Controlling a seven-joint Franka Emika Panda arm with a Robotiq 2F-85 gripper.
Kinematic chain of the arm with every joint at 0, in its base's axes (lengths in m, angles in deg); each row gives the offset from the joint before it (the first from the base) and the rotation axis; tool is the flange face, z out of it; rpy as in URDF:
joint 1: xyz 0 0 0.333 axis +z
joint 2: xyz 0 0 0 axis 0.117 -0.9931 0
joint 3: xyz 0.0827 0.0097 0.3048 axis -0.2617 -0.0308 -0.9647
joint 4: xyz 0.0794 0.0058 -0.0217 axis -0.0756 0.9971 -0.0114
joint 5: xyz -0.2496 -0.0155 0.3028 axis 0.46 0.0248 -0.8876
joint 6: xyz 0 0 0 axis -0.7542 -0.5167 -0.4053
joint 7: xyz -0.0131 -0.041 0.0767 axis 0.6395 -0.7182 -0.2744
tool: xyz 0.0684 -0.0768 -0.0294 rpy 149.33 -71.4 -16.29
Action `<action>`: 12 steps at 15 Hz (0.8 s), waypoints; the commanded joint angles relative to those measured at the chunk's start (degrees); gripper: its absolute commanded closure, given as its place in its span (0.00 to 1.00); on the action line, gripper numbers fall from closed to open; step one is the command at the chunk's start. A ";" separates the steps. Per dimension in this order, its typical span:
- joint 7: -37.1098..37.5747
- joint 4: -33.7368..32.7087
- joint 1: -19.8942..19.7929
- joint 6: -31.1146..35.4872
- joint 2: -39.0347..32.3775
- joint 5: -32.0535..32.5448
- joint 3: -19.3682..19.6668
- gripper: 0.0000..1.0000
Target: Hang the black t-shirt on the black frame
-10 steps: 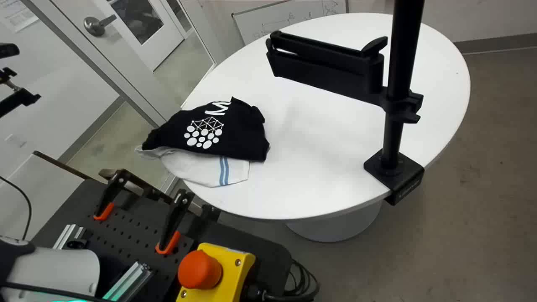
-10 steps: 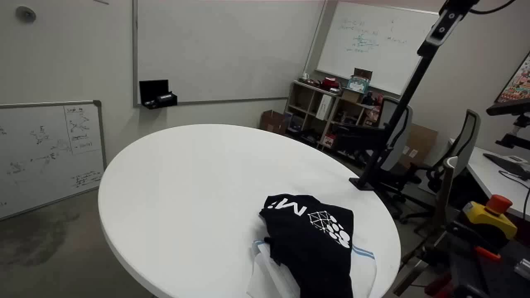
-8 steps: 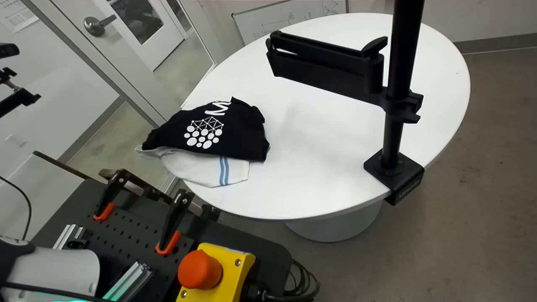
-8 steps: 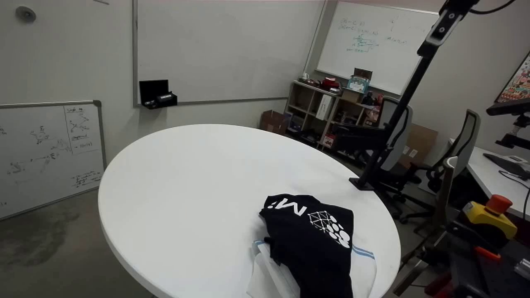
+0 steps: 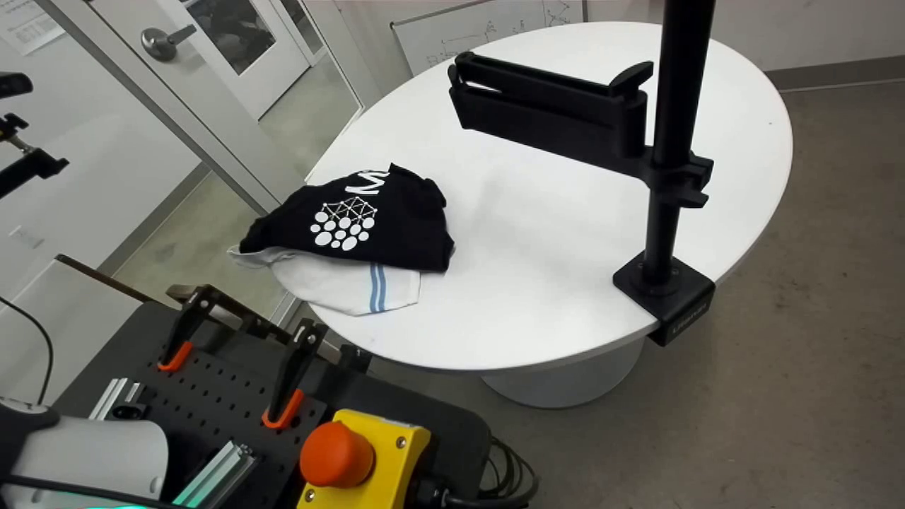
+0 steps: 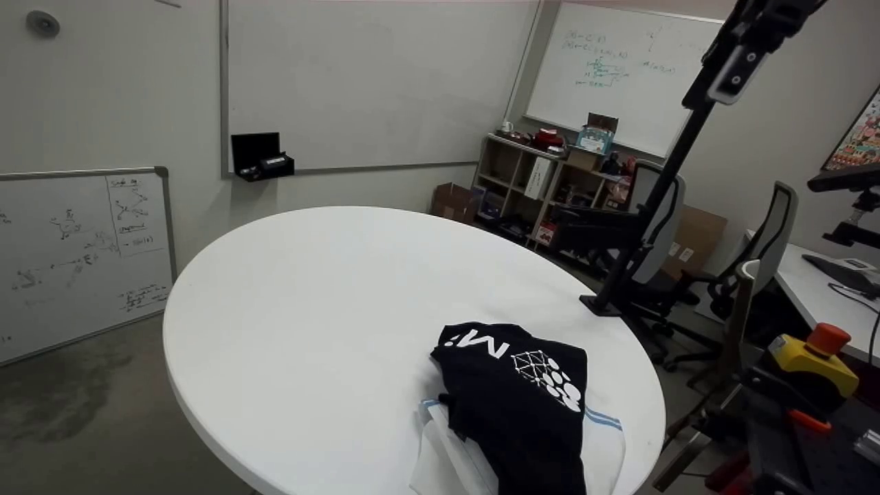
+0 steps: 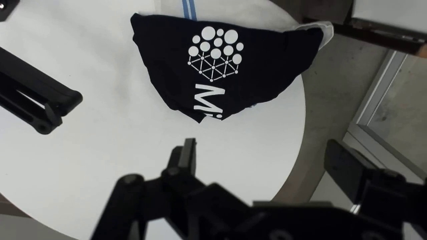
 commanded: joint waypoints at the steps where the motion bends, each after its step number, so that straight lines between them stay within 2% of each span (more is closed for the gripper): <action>1: -8.19 -0.24 1.84 -0.91 -4.47 1.62 1.01 0.02; 8: -20.16 2.52 4.45 3.89 -16.12 5.69 -0.70 0.00; 12: -23.54 3.37 4.98 9.44 -23.91 11.87 -3.18 0.00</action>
